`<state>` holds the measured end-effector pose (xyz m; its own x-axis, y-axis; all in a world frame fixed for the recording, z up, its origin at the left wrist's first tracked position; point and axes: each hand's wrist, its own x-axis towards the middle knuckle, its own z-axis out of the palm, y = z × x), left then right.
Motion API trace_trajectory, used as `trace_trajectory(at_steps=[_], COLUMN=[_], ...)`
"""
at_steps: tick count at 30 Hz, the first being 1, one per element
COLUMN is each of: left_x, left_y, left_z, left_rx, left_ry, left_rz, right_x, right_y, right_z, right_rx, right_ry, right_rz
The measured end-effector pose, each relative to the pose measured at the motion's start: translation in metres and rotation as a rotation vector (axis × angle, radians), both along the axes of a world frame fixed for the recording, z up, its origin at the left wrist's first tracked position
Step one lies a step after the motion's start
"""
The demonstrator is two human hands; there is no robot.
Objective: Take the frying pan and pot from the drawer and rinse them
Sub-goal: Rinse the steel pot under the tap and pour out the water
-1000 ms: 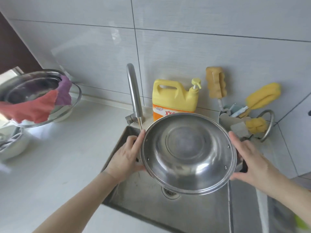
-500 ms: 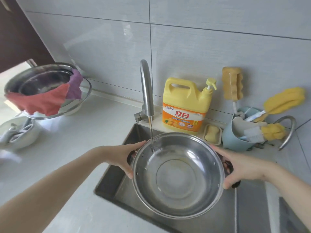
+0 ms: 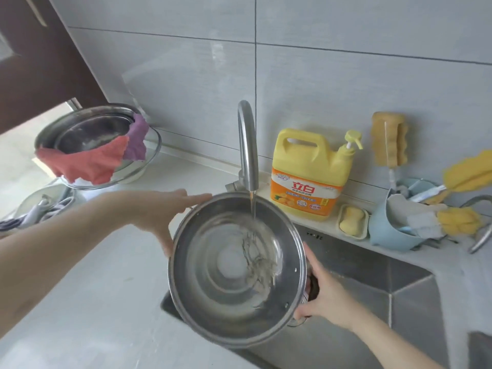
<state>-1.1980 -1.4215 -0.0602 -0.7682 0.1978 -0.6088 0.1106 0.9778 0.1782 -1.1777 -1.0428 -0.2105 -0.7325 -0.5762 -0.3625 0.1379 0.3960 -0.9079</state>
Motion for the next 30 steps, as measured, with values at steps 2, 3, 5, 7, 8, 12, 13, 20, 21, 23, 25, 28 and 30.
trace_trajectory(at_steps=[2,3,5,7,8,12,13,20,21,23,25,28,30], left_x=[0.009,0.012,0.017,0.021,0.022,0.022,0.020,0.002,0.002,0.005,0.010,0.019,0.024], left_y=[-0.006,-0.009,-0.010,-0.006,-0.001,0.029,0.036,0.039,0.036,0.030,0.026,0.033,0.040], left_z=[-0.016,-0.027,-0.054,-0.081,-0.093,-0.134,-0.140,-0.117,-0.108,-0.096,-0.091,-0.096,-0.109], left_rx=[-0.033,-0.038,0.012,0.102,0.159,0.396,0.435,0.414,0.405,0.347,0.256,0.125,0.073], left_ry=[0.204,0.292,0.396,0.394,0.354,0.096,0.015,-0.267,-0.229,-0.119,0.010,0.247,0.420], left_rz=[-0.007,0.000,0.039,0.136,0.187,0.229,0.205,0.074,0.073,0.087,0.106,0.091,0.062], right_x=[0.000,-0.003,-0.014,-0.027,-0.035,-0.065,-0.071,-0.052,-0.043,-0.026,-0.014,-0.009,-0.013], right_y=[-0.005,-0.004,0.002,0.012,0.018,0.045,0.051,0.078,0.076,0.068,0.057,0.051,0.055], right_z=[-0.001,0.000,0.010,0.030,0.043,0.095,0.104,0.069,0.056,0.032,0.015,0.001,-0.005], right_rx=[0.016,0.043,0.108,0.147,0.170,0.422,0.485,0.388,0.361,0.310,0.219,0.199,0.247], right_ry=[0.130,0.211,0.323,0.366,0.373,0.324,0.292,0.067,0.065,0.082,0.128,0.263,0.367], right_rz=[-0.101,-0.117,-0.094,-0.003,0.061,0.290,0.334,0.260,0.218,0.135,0.048,-0.022,-0.061])
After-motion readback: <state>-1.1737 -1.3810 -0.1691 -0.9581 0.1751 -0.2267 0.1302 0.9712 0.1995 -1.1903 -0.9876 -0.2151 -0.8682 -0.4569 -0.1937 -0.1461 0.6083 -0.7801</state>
